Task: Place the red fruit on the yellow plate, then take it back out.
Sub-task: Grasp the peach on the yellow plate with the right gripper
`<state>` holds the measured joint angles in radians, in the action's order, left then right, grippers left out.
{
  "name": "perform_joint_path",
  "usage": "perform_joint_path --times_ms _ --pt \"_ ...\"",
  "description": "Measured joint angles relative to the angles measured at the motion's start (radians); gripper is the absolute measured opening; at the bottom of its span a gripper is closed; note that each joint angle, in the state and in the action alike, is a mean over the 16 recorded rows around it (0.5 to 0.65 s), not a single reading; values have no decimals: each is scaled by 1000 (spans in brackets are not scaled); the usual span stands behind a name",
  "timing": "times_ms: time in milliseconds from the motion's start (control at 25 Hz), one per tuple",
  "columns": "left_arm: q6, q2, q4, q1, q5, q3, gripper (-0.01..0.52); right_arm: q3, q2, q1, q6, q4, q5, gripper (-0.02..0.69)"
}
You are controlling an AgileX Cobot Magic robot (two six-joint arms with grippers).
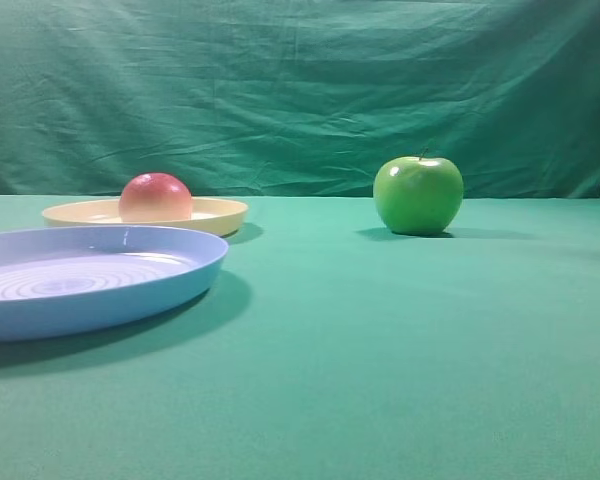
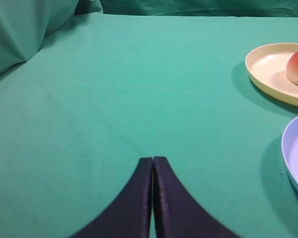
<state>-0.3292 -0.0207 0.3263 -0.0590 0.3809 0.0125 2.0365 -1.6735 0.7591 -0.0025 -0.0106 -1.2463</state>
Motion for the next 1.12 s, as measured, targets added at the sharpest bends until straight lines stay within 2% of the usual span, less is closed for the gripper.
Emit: perform_joint_path --times_ms 680,920,1120 --pt "0 0 0 0 0 0 0 -577 557 -2 99 -51 15 0" --pt "0 0 0 0 0 0 0 -776 763 -49 141 -102 119 0" --pt "0 0 0 0 0 0 0 -959 947 -154 160 -132 274 0"
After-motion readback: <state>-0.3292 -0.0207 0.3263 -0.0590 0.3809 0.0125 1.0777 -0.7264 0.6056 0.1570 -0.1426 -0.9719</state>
